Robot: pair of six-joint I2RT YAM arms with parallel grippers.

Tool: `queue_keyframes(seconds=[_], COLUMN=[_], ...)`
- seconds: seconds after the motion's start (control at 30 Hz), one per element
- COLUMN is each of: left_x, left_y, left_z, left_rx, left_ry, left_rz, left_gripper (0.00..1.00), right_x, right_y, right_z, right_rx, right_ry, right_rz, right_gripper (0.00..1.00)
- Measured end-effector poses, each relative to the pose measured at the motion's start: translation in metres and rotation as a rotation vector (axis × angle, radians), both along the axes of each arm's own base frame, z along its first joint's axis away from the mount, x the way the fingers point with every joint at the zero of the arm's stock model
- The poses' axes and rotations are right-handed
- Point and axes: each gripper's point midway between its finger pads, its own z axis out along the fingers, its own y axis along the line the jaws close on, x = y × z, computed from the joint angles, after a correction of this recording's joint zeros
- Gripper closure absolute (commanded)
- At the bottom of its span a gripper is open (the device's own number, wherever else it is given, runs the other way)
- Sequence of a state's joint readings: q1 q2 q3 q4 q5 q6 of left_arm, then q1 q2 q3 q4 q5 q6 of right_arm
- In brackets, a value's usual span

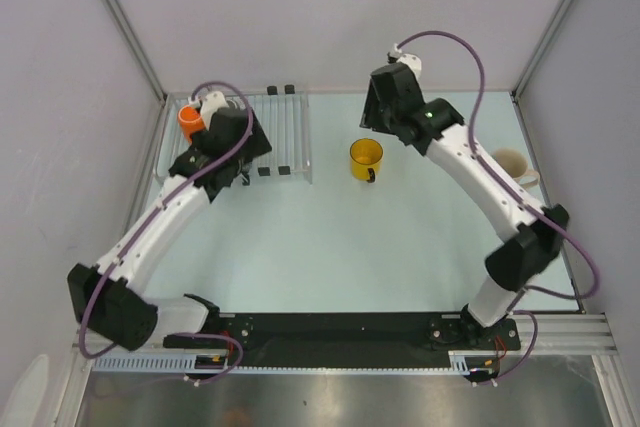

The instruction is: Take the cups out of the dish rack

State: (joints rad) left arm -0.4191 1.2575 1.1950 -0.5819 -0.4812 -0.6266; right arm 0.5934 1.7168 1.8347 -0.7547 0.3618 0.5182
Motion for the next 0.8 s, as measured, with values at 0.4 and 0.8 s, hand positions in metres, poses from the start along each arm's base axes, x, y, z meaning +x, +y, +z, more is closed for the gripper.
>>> queue_keyframes(seconds=[0.4,0.8], left_x=[0.090,0.134], left_y=[0.099,0.144], left_z=[-0.007,-0.062], left_rx=[0.046,0.090], left_ry=[0.105,0.199], left_rz=[0.330,0.426], left_gripper=[0.00,0.00], right_x=[-0.086,-0.114], right_y=[-0.039,-0.028], right_z=[0.010,-0.011], right_rx=[0.077,0.137], right_ry=[-0.138,-0.200], right_rz=[0.057,0.170], right_gripper=[0.48,0.46])
